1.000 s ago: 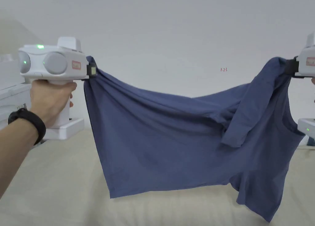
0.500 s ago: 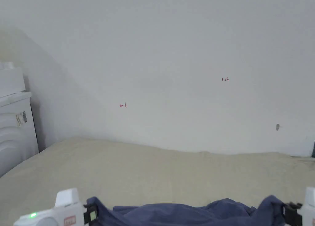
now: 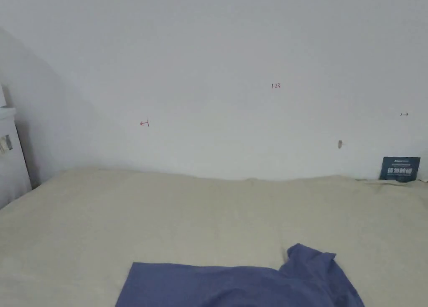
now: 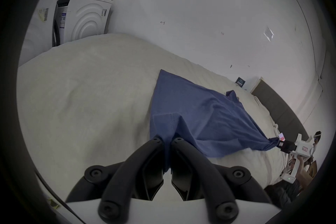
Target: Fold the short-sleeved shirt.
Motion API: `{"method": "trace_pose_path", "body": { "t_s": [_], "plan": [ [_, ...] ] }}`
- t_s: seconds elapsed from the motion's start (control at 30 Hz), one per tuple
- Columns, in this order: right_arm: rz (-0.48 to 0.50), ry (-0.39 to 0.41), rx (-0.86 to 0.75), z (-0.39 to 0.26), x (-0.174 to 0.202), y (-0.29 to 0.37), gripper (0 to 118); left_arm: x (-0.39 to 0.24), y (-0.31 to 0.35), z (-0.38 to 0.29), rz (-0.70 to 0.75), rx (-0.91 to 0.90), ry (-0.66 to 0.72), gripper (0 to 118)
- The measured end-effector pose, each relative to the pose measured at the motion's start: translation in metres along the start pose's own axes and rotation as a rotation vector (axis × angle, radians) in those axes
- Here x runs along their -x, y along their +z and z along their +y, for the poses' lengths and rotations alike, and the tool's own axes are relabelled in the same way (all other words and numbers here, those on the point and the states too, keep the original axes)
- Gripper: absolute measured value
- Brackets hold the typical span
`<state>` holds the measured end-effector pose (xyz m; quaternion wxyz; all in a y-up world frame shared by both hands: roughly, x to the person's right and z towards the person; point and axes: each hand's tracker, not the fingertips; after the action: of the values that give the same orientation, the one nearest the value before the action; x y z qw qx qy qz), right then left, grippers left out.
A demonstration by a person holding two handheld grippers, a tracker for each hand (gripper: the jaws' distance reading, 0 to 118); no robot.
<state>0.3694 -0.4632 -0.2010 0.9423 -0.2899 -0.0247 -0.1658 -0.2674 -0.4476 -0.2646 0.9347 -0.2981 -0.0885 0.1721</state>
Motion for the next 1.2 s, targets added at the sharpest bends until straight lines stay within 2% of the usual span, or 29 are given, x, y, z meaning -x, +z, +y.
{"method": "trace_pose_path", "body": {
  "t_s": [0.1,0.17,0.2,0.23,0.27,0.33,0.43,0.5,0.53,0.57,0.6,0.63,0.67,0.73,0.83,0.9,1.07,1.2],
  "plan": [
    [-0.035,0.003,0.011,-0.017,-0.008,0.023,1,0.005,0.029,-0.019,-0.019,0.004,0.030,5],
    [-0.035,-0.037,0.011,-0.026,-0.015,0.035,0,0.007,0.040,-0.032,0.009,0.014,0.007,5],
    [-0.033,-0.027,0.012,-0.028,-0.016,0.038,0,0.008,0.040,-0.035,0.004,0.035,0.006,5],
    [-0.033,0.020,0.020,-0.030,-0.014,0.041,0,0.010,0.041,-0.038,-0.004,0.043,0.000,5],
    [-0.062,0.038,0.019,-0.031,-0.012,0.042,0,0.011,0.041,-0.041,-0.002,0.046,-0.005,5],
    [-0.033,0.015,0.029,-0.033,-0.014,0.041,0,0.015,0.035,-0.045,0.015,0.065,0.024,5],
    [-0.055,0.028,0.038,-0.034,-0.012,0.038,0,0.019,0.030,-0.047,0.018,0.065,0.034,6],
    [-0.046,0.016,0.046,-0.034,-0.016,0.035,0,0.019,0.028,-0.044,0.014,0.076,0.043,17],
    [-0.051,0.012,0.045,-0.034,-0.017,0.034,1,0.021,0.028,-0.043,0.043,0.077,0.045,31],
    [-0.062,0.020,0.050,-0.034,-0.018,0.034,5,0.024,0.029,-0.041,0.074,0.080,0.041,46],
    [-0.083,0.037,0.055,-0.033,-0.020,0.035,23,0.027,0.031,-0.039,0.095,0.082,0.036,62],
    [-0.125,0.078,0.056,-0.032,-0.025,0.039,61,0.031,0.037,-0.035,0.124,0.072,0.038,77],
    [-0.158,0.096,0.050,-0.029,-0.027,0.046,78,0.035,0.046,-0.030,0.148,0.044,0.016,85],
    [-0.173,0.133,-0.028,-0.019,-0.023,0.068,81,0.033,0.066,-0.017,0.208,-0.022,-0.037,97],
    [-0.169,0.154,-0.159,-0.001,-0.006,0.103,81,0.010,0.100,0.008,0.265,-0.159,-0.123,97],
    [-0.146,0.178,-0.230,0.014,0.014,0.122,82,-0.012,0.122,0.022,0.215,-0.236,-0.152,99],
    [-0.018,0.132,-0.283,0.033,0.057,0.141,82,-0.072,0.151,0.037,0.124,-0.366,-0.190,102],
    [0.009,0.151,-0.301,0.036,0.088,0.143,82,-0.111,0.153,0.031,0.107,-0.405,-0.257,102]
  ]
}}
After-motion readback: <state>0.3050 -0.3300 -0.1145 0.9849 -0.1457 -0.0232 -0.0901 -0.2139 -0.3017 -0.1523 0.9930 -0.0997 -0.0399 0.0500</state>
